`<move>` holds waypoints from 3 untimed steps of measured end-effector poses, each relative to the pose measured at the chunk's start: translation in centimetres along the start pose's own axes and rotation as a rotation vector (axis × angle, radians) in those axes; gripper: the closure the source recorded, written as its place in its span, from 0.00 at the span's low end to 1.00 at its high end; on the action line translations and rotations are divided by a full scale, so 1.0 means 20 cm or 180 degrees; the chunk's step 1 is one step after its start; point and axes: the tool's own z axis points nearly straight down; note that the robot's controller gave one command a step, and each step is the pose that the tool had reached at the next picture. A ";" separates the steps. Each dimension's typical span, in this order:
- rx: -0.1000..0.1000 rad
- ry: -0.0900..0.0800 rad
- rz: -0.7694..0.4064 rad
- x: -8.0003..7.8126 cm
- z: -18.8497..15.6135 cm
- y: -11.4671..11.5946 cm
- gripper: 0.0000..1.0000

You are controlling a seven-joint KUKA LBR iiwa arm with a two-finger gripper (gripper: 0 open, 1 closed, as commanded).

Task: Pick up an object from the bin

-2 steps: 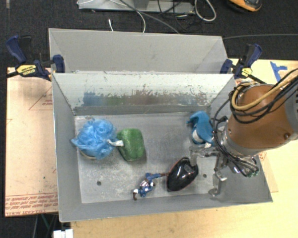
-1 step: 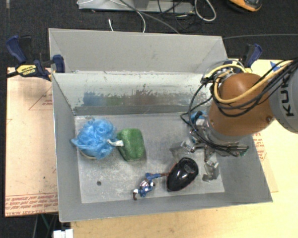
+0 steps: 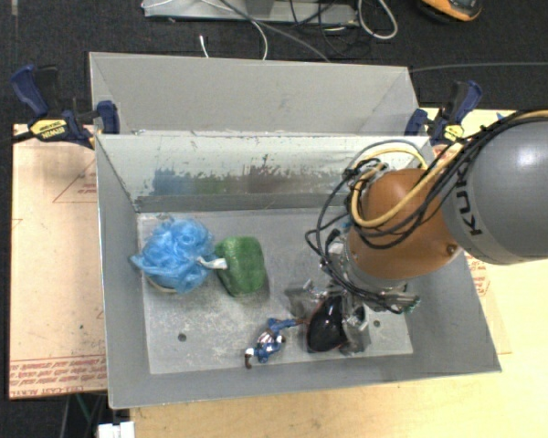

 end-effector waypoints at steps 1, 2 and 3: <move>0.0012 -0.0010 -0.1071 -0.06 0.00 -0.02 1.00; 0.0012 -0.0010 -0.1071 -0.06 0.00 -0.02 1.00; -0.0024 0.0009 -0.1068 -0.05 -0.13 0.00 1.00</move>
Offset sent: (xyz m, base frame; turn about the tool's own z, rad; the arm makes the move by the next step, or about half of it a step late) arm 0.0000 0.0000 0.0000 0.0000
